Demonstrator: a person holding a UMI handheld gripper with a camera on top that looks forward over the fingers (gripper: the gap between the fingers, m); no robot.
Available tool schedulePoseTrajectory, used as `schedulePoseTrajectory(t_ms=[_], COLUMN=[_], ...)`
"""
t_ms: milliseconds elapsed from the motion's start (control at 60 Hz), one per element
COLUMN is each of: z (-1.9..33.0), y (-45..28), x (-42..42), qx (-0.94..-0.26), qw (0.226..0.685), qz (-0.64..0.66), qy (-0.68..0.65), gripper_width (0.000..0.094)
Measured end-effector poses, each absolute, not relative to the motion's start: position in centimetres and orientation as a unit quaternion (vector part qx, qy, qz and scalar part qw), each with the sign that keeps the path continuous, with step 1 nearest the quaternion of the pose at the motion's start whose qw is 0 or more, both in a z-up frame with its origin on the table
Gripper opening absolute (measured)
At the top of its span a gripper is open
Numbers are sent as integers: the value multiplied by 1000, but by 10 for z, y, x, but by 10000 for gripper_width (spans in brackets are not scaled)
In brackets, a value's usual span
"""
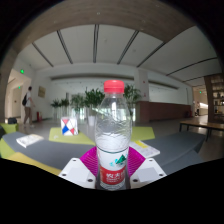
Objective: Pour water
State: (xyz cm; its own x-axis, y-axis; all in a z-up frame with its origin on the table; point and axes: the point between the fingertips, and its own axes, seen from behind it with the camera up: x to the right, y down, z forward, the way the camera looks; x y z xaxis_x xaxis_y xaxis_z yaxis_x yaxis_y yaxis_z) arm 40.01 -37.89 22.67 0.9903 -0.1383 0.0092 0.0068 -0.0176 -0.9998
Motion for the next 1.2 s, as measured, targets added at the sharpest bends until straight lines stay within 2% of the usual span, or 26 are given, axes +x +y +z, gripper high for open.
schedulePoseTrajectory(t_ms=[67,100,317,333,400,567,600,667,700,750,883,1200], z=[195,166,71,85,83,81,80,78,77,82,101,181], y=[-374,-371,-372,-365,-372,-371,-376,-390,-397,-412,-462,-622], x=[417,426,415,425,424,429,429,427,426,425,424,384], qx=[-734,-743,-791,-777,-773,-787,-794,-808,-815,-820,-831,-843], qw=[674,664,608,626,631,613,604,584,573,565,545,525], qz=[-72,-74,-53,-53,-52,-51,-55,-60,-63,-70,-93,-97], qy=[39,34,39,36,40,49,52,55,56,57,56,67], gripper_width=[335,335,350,339,340,554,624,877,833,860,854,855])
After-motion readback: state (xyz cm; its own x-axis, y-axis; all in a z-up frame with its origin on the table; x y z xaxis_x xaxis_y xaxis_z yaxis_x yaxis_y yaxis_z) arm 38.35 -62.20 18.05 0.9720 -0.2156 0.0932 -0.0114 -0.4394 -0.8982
